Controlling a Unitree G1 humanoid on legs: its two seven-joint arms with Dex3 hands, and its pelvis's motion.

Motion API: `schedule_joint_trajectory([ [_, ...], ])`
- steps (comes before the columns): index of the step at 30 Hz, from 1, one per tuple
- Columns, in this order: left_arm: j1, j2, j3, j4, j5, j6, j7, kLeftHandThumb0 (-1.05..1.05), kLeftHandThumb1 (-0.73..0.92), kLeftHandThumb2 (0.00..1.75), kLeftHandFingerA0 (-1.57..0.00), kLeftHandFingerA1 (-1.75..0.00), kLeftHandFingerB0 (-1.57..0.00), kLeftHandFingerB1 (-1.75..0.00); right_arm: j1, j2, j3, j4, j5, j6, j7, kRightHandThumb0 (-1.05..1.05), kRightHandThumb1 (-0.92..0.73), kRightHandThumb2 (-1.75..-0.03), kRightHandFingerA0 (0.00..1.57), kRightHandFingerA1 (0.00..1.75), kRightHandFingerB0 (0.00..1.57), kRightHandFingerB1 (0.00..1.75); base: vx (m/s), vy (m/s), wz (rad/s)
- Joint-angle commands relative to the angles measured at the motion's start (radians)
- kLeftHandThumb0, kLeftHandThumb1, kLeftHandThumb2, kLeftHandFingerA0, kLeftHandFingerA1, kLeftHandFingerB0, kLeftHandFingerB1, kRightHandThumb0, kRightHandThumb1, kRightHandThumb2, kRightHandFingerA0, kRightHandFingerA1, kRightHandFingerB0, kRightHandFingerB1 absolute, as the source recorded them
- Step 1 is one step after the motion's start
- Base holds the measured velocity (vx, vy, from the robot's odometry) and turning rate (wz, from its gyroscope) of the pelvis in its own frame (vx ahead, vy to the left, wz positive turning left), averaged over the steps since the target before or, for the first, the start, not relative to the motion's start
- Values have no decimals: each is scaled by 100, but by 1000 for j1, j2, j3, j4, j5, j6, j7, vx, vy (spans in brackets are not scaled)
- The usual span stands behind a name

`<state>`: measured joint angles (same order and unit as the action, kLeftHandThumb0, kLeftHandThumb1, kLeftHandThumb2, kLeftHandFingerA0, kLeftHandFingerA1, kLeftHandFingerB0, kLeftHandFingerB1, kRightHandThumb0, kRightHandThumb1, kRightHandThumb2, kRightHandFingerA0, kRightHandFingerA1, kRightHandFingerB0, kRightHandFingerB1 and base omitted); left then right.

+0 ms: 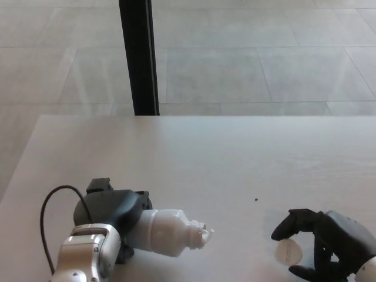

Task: The robot uses its left hand to to lift the bottle kept on the middle of the desk and tilts it towards its right hand. It then uses its right hand to rotate its cap to open it and places the bottle and cap back on the desk

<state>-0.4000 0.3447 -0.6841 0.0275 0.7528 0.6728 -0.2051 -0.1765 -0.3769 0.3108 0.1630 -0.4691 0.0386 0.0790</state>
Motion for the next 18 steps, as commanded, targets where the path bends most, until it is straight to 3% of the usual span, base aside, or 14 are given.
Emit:
schedule_joint_trajectory([
  [1,5,-41,-48,50,73,188,-133,-10,75,64,-69,-109,-56,-61,-24,-38,142,274,-201,72,-31,-29,-68,-64,79,112,67,55,0,0,0],
  [2,10,-46,-47,54,68,191,-139,-9,74,64,-68,-105,-54,-62,-29,-29,150,308,-197,90,-35,-32,-70,-60,71,114,57,43,0,0,0],
  [3,8,-47,-47,57,68,197,-148,-10,73,64,-68,-101,-54,-62,-34,-28,161,321,-207,109,-37,-34,-69,-62,57,92,50,40,0,0,0],
  [5,14,-48,-38,55,63,193,-144,-9,72,63,-68,-99,-54,-62,-42,-25,171,342,-217,116,-51,-36,-70,-61,51,91,45,39,0,0,0],
  [6,16,-40,-37,53,66,185,-148,-9,72,64,-67,-96,-54,-62,-43,-22,174,350,-218,113,-64,-43,-55,-91,51,84,34,53,0,0,0],
  [7,19,-38,-37,54,66,190,-155,-9,73,64,-65,-93,-49,-59,-37,-21,176,347,-220,117,-71,-41,-71,-61,30,76,36,39,0,0,0],
  [8,24,-39,-29,53,62,189,-150,-8,71,64,-67,-102,-52,-63,-33,-20,175,343,-217,119,-75,-42,-70,-61,26,66,34,37,0,0,0],
  [12,43,-31,-14,37,59,172,-142,-19,67,66,-71,-97,-60,-68,-27,-11,163,348,-206,100,-104,-42,-68,-61,15,61,32,34,0,0,0],
  [13,48,-33,-6,37,51,168,-141,-27,66,64,-72,-117,-72,-82,-22,-12,165,344,-212,91,-119,-50,-68,-61,7,59,24,33,0,0,0],
  [14,47,-31,-6,32,46,176,-165,-46,48,91,-69,-87,-59,-72,-19,-14,174,339,-230,84,-138,-64,-64,-78,1,44,11,36,0,0,0],
  [16,47,-31,-5,29,49,179,-178,-46,48,91,-69,-87,-59,-72,-20,-14,178,341,-237,81,-148,-64,-64,-78,1,44,11,36,0,0,0],
  [17,31,-29,-18,26,54,204,-221,-50,48,92,-54,-76,-36,-61,-17,-15,183,336,-244,74,-158,-81,-53,-87,0,21,2,21,0,0,0],
  [18,25,-28,-22,19,55,218,-245,-52,45,89,-37,-68,-22,-54,-13,-13,179,334,-241,62,-169,-76,-52,-87,0,24,0,23,0,0,0],
])
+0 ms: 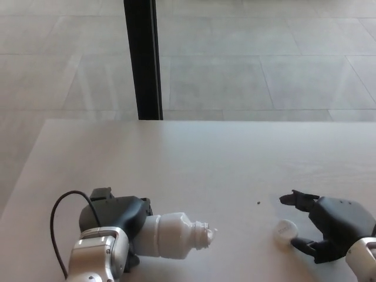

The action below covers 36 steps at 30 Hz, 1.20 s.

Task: The robot uses its left hand to to lift the bottle kept on the middle of the desk and tilts it towards its right hand. It then uses its right hand to rotate its cap to open it and places the bottle and cap back on the desk

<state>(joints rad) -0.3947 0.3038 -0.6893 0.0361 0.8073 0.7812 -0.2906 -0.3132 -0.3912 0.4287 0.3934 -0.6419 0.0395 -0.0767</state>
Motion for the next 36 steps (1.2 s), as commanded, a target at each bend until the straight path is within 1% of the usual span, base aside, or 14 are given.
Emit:
schedule_joint_trajectory([
  [1,22,13,-13,-1,-3,111,-164,-53,46,90,-33,-68,-26,-56,128,4,57,101,-65,45,-29,-65,-61,-76,0,3,4,20,0,0,0],
  [2,25,13,-11,-6,-2,107,-162,-53,66,59,-31,-64,-32,-46,128,3,60,101,-70,44,-29,-71,-67,-72,0,0,0,21,0,0,0],
  [4,27,13,-9,-15,1,105,-162,-53,67,59,-24,-55,-29,-41,129,0,65,97,-78,39,-30,-83,-57,-91,0,22,0,15,0,0,0],
  [5,23,8,-7,-13,3,108,-162,-58,58,78,-18,-54,-22,-46,129,-2,67,96,-80,32,-36,-81,-59,-79,0,0,3,8,0,0,0],
  [8,30,6,13,-22,-5,94,-152,-64,55,73,0,-23,-8,-33,130,-7,68,98,-81,6,-56,-76,-58,-78,0,0,0,9,0,0,0],
  [9,26,8,12,-21,-6,96,-167,-70,42,81,0,-30,0,-26,132,-11,69,95,-88,9,-57,-89,-61,-95,0,22,0,11,0,0,0],
  [13,16,2,27,-19,-23,110,-205,-71,57,58,0,0,0,0,133,-16,63,85,-87,10,-48,-96,-64,-94,0,16,0,7,0,0,0],
  [14,9,-1,30,-17,-28,117,-220,-80,48,71,0,0,0,0,135,-13,54,92,-78,-1,-62,-74,-73,-62,0,0,0,15,0,0,0],
  [18,6,-9,43,-13,-32,114,-233,-80,52,69,0,0,0,0,140,-16,47,87,-80,-5,-67,-74,-74,-62,0,0,0,15,0,0,0],
  [19,16,-13,64,-23,-47,99,-222,-85,56,58,0,0,0,0,144,-19,42,78,-75,-9,-64,-90,-60,-93,0,20,0,11,0,0,0],
  [23,14,-12,73,-26,-45,89,-237,-95,50,76,0,0,0,0,150,-20,27,76,-72,-23,-91,-93,-60,-93,0,17,0,11,0,0,0],
  [26,12,-12,87,-36,-52,79,-250,-95,60,59,0,0,0,0,154,-24,19,70,-75,-24,-94,-94,-61,-93,0,17,0,9,0,0,0],
  [28,24,-25,123,-52,-80,72,-247,-104,59,98,0,-26,0,0,156,-31,15,59,-83,-13,-88,-103,-65,-96,0,14,0,5,0,0,0],
  [36,50,-50,169,-84,-99,77,-231,-94,54,71,0,0,0,0,172,-34,-4,58,-63,-26,-89,-97,-63,-96,0,18,0,10,0,0,0],
])
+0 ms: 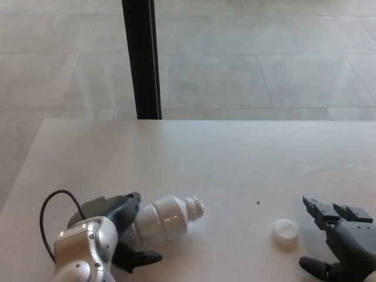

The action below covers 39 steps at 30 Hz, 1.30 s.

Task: The robot uses its left hand to to lift the bottle kept on the middle of the desk and tilts it towards its right hand. It then uses its right hand to rotate its cap to open it and places the bottle and cap back on the desk

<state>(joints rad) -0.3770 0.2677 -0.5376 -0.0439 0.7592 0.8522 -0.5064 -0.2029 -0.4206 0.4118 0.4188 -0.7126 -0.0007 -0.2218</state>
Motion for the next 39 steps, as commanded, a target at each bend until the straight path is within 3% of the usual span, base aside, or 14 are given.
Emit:
schedule_joint_trajectory([
  [1,32,-15,19,-4,-51,6,-15,-94,54,71,0,0,0,0,62,-5,13,33,8,14,55,-97,-63,-96,0,18,0,10,0,0,0],
  [8,61,-60,84,-34,-71,-32,73,-95,61,82,0,0,0,0,77,-12,-5,31,32,-13,53,-89,-59,-81,0,0,0,5,0,0,0],
  [9,69,-68,107,-48,-82,-52,94,-96,63,83,0,0,0,0,77,-15,-10,27,35,-12,59,-91,-60,-95,0,21,0,13,0,0,0],
  [15,165,-267,422,-139,-330,-156,184,-82,69,87,0,0,0,0,83,-29,-27,18,42,-28,61,-92,-61,-98,0,22,0,13,0,0,0],
  [16,164,-290,457,-150,-341,-141,188,-86,92,68,0,0,0,0,85,-30,-34,14,50,-32,65,-92,-60,-98,0,22,0,13,0,0,0],
  [17,160,-332,530,-172,-372,-112,200,-105,87,116,0,-16,0,-6,88,-39,-55,-3,72,-35,80,-93,-61,-97,0,21,0,13,0,0,0],
  [19,170,-351,585,-189,-398,-125,196,-105,89,115,0,-15,0,-3,96,-45,-70,-15,81,-38,82,-91,-60,-96,0,21,0,12,0,0,0],
  [24,212,-332,818,-217,-537,-165,136,-104,82,113,0,-21,0,-4,143,-115,-207,-134,184,-46,142,-96,-63,-93,0,9,0,4,0,0,0],
  [25,215,-332,857,-222,-556,-155,129,-84,89,67,0,0,0,0,151,-122,-237,-148,211,-54,153,-95,-60,-90,0,7,8,8,0,0,0],
  [26,215,-358,961,-248,-618,-117,130,-78,87,65,0,0,0,0,164,-132,-297,-158,272,-87,157,-94,-59,-91,0,9,11,13,0,0,0],
  [28,229,-354,1025,-271,-657,-95,102,-78,90,67,0,0,0,0,179,-143,-346,-179,313,-86,182,-96,-61,-94,0,9,10,15,0,0,0],
  [30,240,-314,1235,-256,-767,-56,71,-104,86,111,0,-15,0,0,205,-191,-506,-194,469,-107,255,-88,-59,-93,0,12,10,21,0,0,0],
  [35,169,-183,1686,-73,-956,26,127,-100,82,111,0,-16,0,0,225,-257,-854,-170,748,-71,393,-85,-59,-93,0,15,9,25,0,0,0],
  [39,237,-109,1856,3,-1050,-46,106,-105,81,108,0,-16,0,-1,215,-305,-1086,-111,863,-37,426,-88,-59,-100,3,67,0,47,0,0,0],
])
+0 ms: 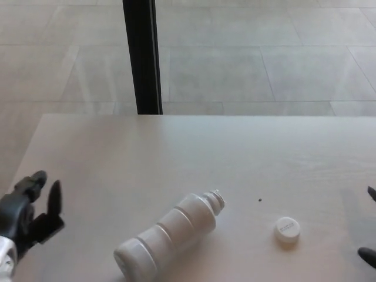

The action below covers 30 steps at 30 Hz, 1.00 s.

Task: The robot uses its left hand to to lift the bottle kept on the middle of the desk and tilts it towards its right hand. It then uses its right hand to rotate its cap to open it and places the bottle and cap back on the desk

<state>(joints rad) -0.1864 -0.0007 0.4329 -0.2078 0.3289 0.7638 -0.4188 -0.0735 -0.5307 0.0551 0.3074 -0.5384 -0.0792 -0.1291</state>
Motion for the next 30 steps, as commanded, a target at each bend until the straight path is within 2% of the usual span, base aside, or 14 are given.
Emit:
schedule_joint_trajectory([
  [1,68,178,921,204,-637,17,14,-105,80,109,0,-20,0,-7,77,-214,-784,33,700,51,326,-89,-59,-98,4,73,5,52,0,0,0],
  [3,93,217,1017,284,-676,-10,39,-80,73,90,0,0,0,-1,65,-246,-907,102,743,74,312,-86,-57,-101,0,45,5,46,0,0,0],
  [4,99,241,1106,345,-705,-14,90,-103,79,107,0,-11,0,0,61,-263,-1002,151,788,86,305,-83,-77,-63,0,39,7,45,0,0,0],
  [5,126,260,1126,403,-710,-55,99,-104,80,108,0,-9,0,0,75,-269,-1047,176,792,74,279,-90,-60,-103,0,47,8,50,0,0,0],
  [9,233,335,1216,715,-774,-235,133,-105,79,107,0,-9,0,0,113,-275,-1202,316,829,26,163,-86,-59,-101,4,62,6,51,0,0,0],
  [11,257,359,1238,814,-794,-297,140,-105,77,105,0,-10,0,0,131,-272,-1229,368,843,10,159,-78,-79,-63,0,72,4,44,0,0,0],
  [14,306,408,1265,1022,-820,-409,198,-95,72,98,0,-7,0,0,126,-245,-1274,470,884,26,95,-82,-60,-101,0,66,6,52,0,0,0],
  [16,341,417,1281,1120,-837,-455,226,-94,75,100,0,-4,0,0,117,-199,-1296,565,928,7,59,-80,-78,-68,0,27,0,42,0,0,0],
  [20,371,353,1310,1041,-813,-400,260,-100,78,103,0,-6,0,0,126,-128,-1299,647,931,9,4,-76,-84,-68,0,31,0,43,0,0,0],
  [21,388,271,1308,907,-780,-352,250,-105,84,109,0,-10,0,-7,112,-79,-1331,696,983,12,1,-76,-62,-104,0,51,0,48,0,0,0],
  [22,388,251,1310,891,-779,-344,245,-70,92,69,0,0,0,0,98,-65,-1339,725,985,38,-39,-74,-82,-63,0,48,0,58,0,0,0],
  [23,383,275,1304,975,-784,-384,251,-72,92,68,0,0,0,0,91,-53,-1320,745,957,67,-76,-78,-61,-101,0,50,1,48,0,0,0],
  [24,376,281,1303,1004,-780,-395,269,-100,78,104,0,-9,0,-2,105,-15,-1297,732,938,67,-61,-79,-60,-101,0,46,0,34,0,0,0],
  [30,359,257,1303,1057,-761,-413,295,-96,74,100,0,-9,0,0,152,102,-1126,766,760,208,-5,-79,-64,-100,0,44,0,24,0,0,0],
])
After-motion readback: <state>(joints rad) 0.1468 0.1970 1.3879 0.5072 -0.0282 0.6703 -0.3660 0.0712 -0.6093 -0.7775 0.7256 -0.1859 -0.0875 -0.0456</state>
